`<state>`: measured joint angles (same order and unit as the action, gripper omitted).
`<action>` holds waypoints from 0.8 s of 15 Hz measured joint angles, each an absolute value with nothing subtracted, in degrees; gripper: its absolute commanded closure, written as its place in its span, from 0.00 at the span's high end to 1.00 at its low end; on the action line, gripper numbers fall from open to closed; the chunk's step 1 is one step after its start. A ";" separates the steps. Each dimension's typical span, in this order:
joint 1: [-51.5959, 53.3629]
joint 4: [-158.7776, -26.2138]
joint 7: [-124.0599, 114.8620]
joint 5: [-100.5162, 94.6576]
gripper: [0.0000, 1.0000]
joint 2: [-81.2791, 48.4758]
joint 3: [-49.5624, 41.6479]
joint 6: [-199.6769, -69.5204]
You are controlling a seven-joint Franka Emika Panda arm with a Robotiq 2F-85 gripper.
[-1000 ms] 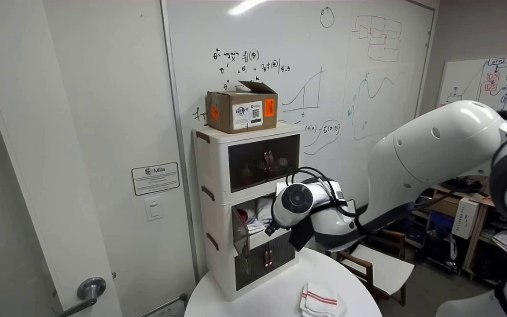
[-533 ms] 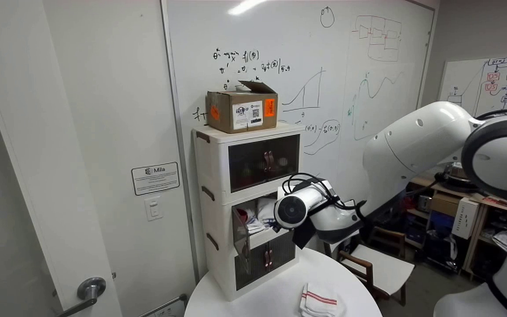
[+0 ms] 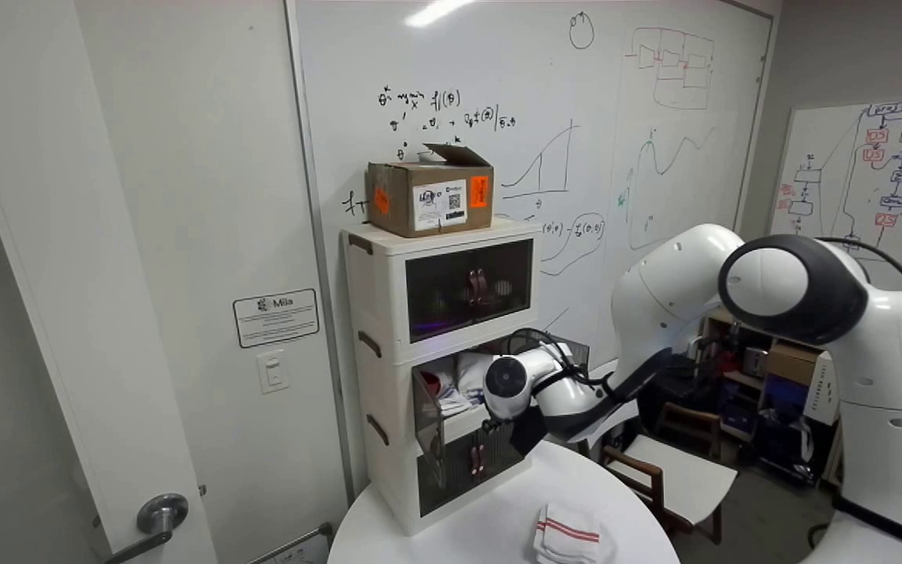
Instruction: Pick up one tea towel from the middle cabinet and put it on the table
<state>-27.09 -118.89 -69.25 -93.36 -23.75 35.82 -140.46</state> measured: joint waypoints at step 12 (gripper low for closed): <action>-0.18 -80.29 -68.76 -90.64 1.00 -49.62 7.54 -145.73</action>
